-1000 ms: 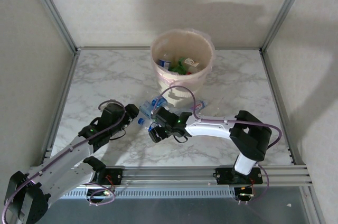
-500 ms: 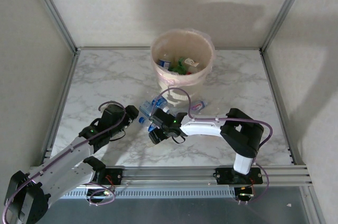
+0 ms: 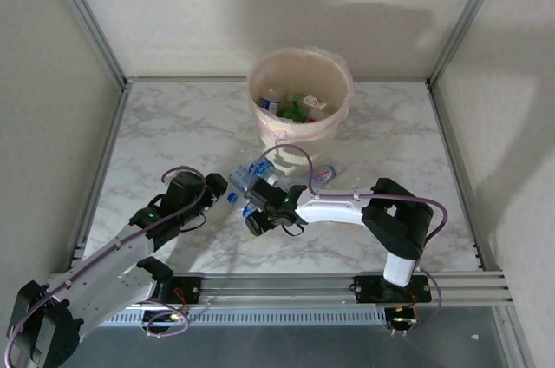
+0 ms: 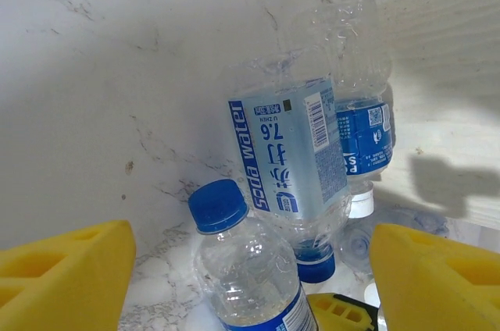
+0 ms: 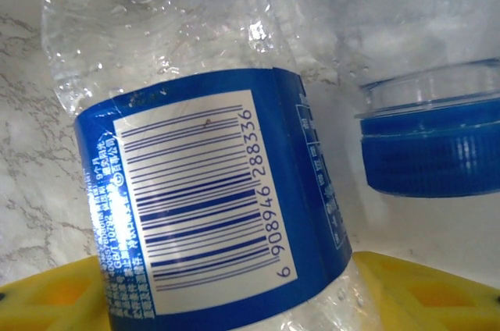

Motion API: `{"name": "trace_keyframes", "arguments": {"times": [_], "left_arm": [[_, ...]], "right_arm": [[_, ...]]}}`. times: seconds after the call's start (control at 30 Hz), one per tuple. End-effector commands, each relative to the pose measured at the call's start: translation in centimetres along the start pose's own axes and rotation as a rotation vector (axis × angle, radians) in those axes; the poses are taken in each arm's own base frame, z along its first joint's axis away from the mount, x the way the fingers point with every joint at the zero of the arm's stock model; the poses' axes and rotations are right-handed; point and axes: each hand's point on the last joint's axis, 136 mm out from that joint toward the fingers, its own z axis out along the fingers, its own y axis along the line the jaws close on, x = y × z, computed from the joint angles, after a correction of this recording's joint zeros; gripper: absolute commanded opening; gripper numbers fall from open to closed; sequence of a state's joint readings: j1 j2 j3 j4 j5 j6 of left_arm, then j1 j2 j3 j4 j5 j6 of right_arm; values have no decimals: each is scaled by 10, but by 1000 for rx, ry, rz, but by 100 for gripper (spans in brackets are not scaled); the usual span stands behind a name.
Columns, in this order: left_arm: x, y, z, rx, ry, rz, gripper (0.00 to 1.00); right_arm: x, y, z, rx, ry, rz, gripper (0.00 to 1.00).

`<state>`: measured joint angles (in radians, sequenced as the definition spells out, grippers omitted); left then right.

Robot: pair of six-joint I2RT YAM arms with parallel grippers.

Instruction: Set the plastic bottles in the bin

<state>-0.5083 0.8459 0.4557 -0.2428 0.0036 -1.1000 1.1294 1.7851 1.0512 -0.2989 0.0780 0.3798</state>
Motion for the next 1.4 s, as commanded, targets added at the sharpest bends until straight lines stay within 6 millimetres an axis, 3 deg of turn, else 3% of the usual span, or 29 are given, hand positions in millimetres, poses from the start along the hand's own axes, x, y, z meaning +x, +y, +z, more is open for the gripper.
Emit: {"name": "trace_keyframes", "arguments": {"times": [0.0,0.2,0.43,0.6,0.77,0.9,1.0,1.17,1.37], "left_arm": [[-3,2,0,0,-13,-5,78],[-11,0,-5,-9,-38,6,79],[-28,2,-12,-31,-88,12,80],[-37,2,-14,-37,-105,12,81],[-38,5,-12,-51,-101,12,81],[-36,7,-10,-50,-95,9,80],[-34,7,-8,-47,-86,9,80],[-35,2,-9,-38,-81,13,80],[-35,2,-10,-39,-80,22,80]], "right_arm": [[-4,11,-10,-10,-19,-31,56],[-12,19,-36,-6,-66,-43,49],[-44,22,-98,-5,-208,-26,47],[-82,21,-162,4,-362,-15,47],[-123,9,-232,64,-528,4,48],[-163,-11,-297,101,-690,61,48],[-192,-44,-330,140,-769,154,50],[-231,-91,-342,161,-792,282,49],[-251,-142,-312,239,-731,397,48]]}}
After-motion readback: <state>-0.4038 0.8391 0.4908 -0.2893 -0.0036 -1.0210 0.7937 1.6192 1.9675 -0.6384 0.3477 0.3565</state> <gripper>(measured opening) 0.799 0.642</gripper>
